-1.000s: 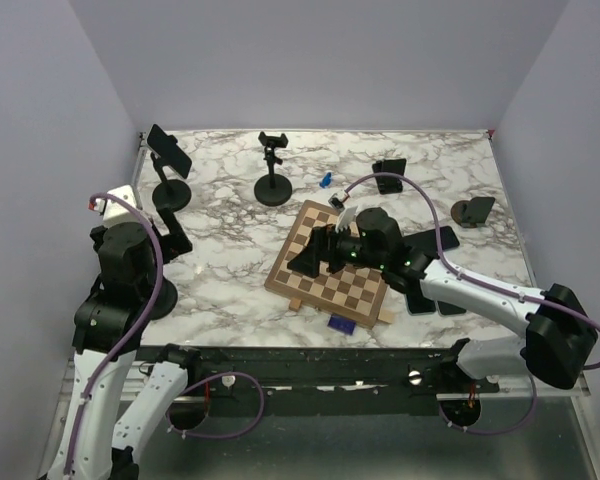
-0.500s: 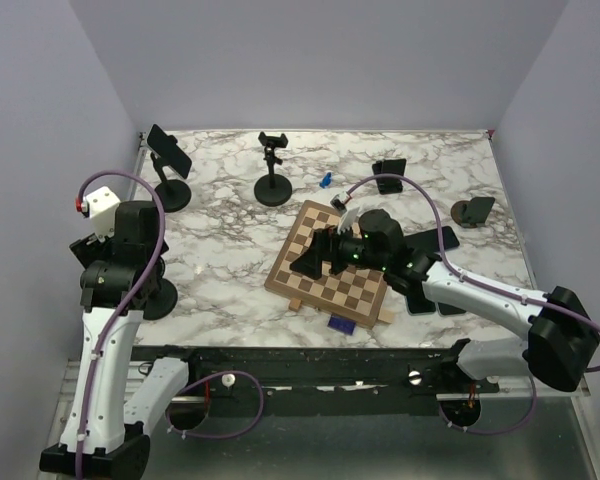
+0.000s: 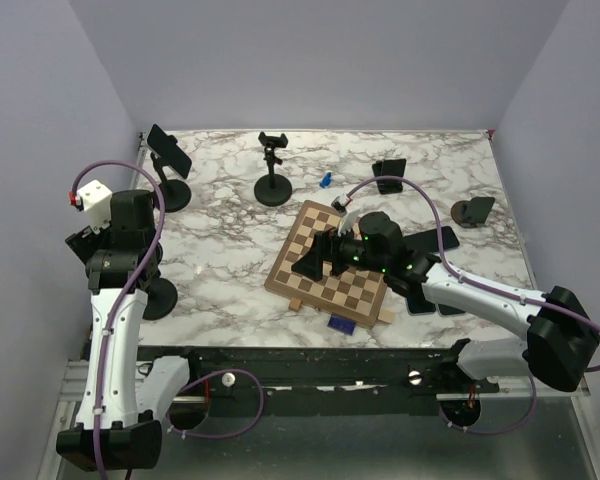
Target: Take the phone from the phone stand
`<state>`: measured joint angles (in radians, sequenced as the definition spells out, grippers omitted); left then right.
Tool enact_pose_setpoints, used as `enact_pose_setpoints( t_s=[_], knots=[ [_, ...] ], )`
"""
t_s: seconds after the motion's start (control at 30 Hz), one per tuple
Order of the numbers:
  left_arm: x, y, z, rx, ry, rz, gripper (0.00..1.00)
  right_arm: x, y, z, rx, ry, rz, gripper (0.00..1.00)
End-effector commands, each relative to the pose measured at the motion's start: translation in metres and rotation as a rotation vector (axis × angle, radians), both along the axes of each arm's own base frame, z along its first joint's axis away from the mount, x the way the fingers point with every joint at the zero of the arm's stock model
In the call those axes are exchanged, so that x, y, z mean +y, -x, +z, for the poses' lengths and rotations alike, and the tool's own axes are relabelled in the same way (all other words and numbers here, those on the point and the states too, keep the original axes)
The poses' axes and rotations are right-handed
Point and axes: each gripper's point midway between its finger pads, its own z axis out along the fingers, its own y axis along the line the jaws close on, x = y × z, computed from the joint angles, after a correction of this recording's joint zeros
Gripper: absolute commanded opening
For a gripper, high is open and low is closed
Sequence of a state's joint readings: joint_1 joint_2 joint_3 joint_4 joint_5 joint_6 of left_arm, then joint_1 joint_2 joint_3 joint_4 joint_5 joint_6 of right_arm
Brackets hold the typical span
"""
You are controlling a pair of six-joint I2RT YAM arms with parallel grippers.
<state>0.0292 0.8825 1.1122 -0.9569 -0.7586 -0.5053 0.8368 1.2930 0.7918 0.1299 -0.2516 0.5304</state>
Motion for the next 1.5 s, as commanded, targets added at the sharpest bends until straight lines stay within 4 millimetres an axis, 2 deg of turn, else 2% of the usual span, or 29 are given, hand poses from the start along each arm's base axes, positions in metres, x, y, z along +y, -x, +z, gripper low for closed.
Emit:
enact_pose_setpoints(
  t_s=[0.0, 0.17, 0.37, 0.5, 0.67, 0.8, 0.9, 1.0, 1.07, 1.13, 1.23, 1.27, 1.37, 1.4, 1.47],
  knots=[
    [0.0, -0.018, 0.008, -0.063, 0.004, -0.02, 0.98, -0.001, -0.005, 0.0, -0.033, 0.004, -0.018, 1.0],
    [0.003, -0.019, 0.002, -0.04, 0.008, 0.023, 0.98, 0.0, -0.005, -0.005, -0.031, 0.007, -0.015, 1.0],
    [0.017, -0.003, -0.004, 0.04, -0.018, 0.175, 0.99, 0.003, -0.006, -0.003, -0.031, 0.001, -0.012, 1.0],
    [0.017, -0.003, -0.008, 0.011, -0.021, 0.166, 0.99, 0.003, -0.006, -0.004, -0.03, -0.001, -0.011, 1.0],
    [0.017, -0.014, -0.012, -0.042, -0.028, 0.119, 0.98, 0.002, -0.004, -0.002, -0.023, 0.002, -0.005, 1.0],
    [0.019, -0.016, -0.018, -0.053, -0.039, 0.113, 0.92, -0.003, -0.005, 0.003, -0.036, 0.003, -0.032, 1.0],
    [0.02, -0.016, -0.023, -0.058, -0.048, 0.112, 0.78, -0.009, -0.007, 0.005, -0.049, 0.004, -0.059, 1.0],
    [0.019, -0.014, -0.025, -0.067, -0.051, 0.105, 0.56, -0.015, -0.01, 0.013, -0.066, 0.001, -0.093, 1.0],
    [0.019, -0.014, -0.025, -0.074, -0.053, 0.098, 0.51, -0.019, -0.012, 0.019, -0.083, 0.001, -0.118, 1.0],
    [0.016, -0.015, -0.024, -0.083, -0.046, 0.062, 0.39, -0.024, -0.014, 0.025, -0.102, -0.003, -0.14, 1.0],
    [0.007, -0.02, -0.02, -0.095, -0.035, -0.023, 0.26, -0.029, -0.016, 0.028, -0.117, -0.001, -0.166, 1.0],
    [0.001, -0.023, -0.018, -0.102, -0.02, -0.07, 0.23, -0.03, -0.017, 0.028, -0.118, 0.0, -0.17, 1.0],
    [-0.029, -0.036, -0.014, -0.131, 0.046, -0.284, 0.05, -0.028, -0.018, 0.028, -0.114, 0.004, -0.17, 1.0],
    [-0.056, -0.044, -0.008, -0.168, 0.098, -0.442, 0.0, -0.026, -0.018, 0.027, -0.102, 0.009, -0.162, 1.0],
    [-0.066, -0.046, -0.004, -0.175, 0.122, -0.488, 0.0, -0.024, -0.017, 0.026, -0.093, 0.007, -0.158, 1.0]
  ],
)
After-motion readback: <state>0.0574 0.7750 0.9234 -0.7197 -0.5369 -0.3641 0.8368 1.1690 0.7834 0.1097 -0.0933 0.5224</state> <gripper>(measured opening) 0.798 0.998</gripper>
